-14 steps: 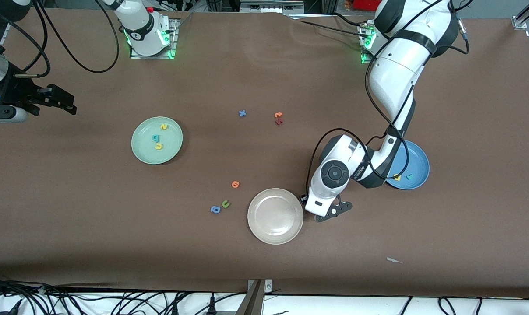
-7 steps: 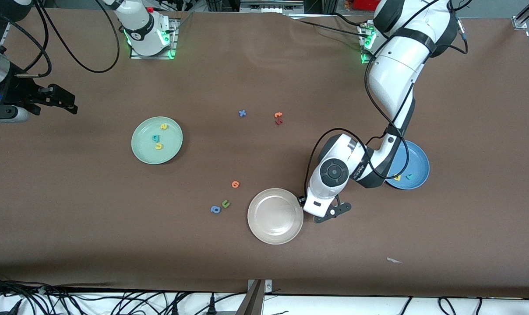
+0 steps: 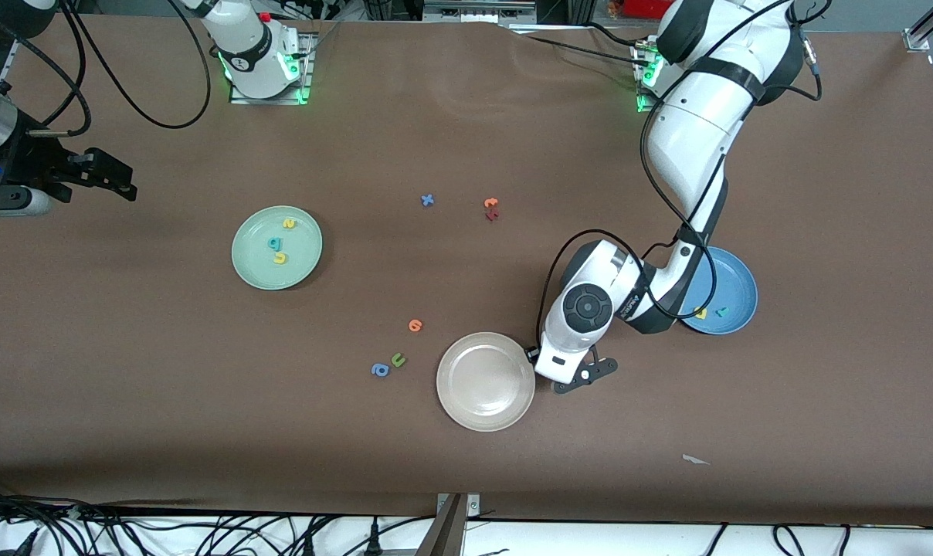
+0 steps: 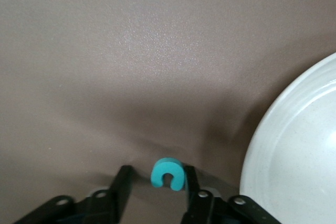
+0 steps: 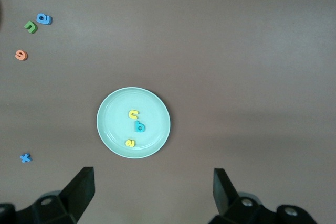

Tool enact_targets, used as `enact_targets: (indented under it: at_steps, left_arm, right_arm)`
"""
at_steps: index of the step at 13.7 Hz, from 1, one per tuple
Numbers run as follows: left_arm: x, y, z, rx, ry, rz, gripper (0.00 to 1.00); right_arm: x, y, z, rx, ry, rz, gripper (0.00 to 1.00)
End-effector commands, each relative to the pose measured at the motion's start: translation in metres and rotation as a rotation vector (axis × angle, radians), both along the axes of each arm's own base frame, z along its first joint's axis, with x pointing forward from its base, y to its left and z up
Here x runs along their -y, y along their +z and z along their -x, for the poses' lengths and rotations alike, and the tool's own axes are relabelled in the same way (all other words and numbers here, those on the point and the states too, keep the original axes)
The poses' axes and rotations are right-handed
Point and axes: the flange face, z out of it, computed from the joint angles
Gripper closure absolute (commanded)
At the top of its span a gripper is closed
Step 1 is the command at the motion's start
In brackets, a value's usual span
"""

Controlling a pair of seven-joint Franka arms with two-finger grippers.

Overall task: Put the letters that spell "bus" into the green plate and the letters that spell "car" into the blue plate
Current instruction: 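Grasp the teal u with the left gripper and lift it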

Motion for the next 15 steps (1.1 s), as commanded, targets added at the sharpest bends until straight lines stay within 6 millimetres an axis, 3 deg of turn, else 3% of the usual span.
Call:
enact_targets:
  at_steps: [1,7,10,15]
  left_arm:
    - [0.002,0.001,-0.003,0.008,0.012,0.007,0.69]
    - [0.000,0.003,-0.004,0.009,0.011,0.007,0.74]
    - [-0.006,0.015,-0.007,-0.003,0.010,-0.001,0.75]
    - [-0.055,0.053,-0.014,-0.096,-0.082,-0.052,0.76]
  right_arm:
    - [0.005,0.006,0.003,-0.005,-0.015,0.005,0.00]
    - [0.004,0.007,0.001,0.004,-0.013,0.005,0.00]
    - [0.004,0.007,0.002,0.000,-0.013,0.005,0.00]
    - [-0.002,0.007,0.002,0.005,0.000,0.010,0.00]
